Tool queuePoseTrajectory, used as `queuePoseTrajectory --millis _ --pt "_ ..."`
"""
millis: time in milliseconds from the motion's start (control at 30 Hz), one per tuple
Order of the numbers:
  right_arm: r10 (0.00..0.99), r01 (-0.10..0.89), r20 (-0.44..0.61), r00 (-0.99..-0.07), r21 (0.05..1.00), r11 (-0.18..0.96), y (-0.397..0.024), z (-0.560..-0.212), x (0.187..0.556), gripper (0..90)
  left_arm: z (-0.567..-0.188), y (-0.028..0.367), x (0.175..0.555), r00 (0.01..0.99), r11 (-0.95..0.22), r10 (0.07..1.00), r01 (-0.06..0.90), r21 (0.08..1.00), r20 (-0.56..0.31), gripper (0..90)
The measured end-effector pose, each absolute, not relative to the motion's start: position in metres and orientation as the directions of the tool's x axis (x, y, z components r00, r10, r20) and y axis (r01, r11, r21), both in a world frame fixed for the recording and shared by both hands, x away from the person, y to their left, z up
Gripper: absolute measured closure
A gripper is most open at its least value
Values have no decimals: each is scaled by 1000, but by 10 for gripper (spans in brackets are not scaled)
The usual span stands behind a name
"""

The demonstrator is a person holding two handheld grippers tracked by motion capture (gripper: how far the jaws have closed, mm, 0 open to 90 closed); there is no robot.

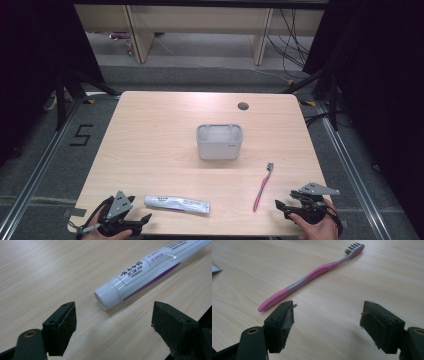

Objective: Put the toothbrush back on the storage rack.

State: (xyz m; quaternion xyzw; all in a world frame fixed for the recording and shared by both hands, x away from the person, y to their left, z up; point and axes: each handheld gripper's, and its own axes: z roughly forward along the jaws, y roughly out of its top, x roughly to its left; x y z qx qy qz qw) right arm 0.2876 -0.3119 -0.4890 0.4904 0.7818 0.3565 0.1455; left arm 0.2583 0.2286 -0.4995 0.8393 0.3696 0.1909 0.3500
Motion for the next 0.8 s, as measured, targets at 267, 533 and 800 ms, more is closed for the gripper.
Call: queuePoseTrajectory --millis 267,533,800 --pt "869 675 127 -478 686 271 -311 -491 288 284 -499 229 258 653 -478 755 493 726 54 180" --pt "871 694 151 -468 673 256 -309 -491 288 301 -500 229 257 653 -473 756 497 728 46 178" --pt "858 689 174 -484 680 251 -308 -488 291 354 -500 229 257 649 -472 760 498 728 49 178"
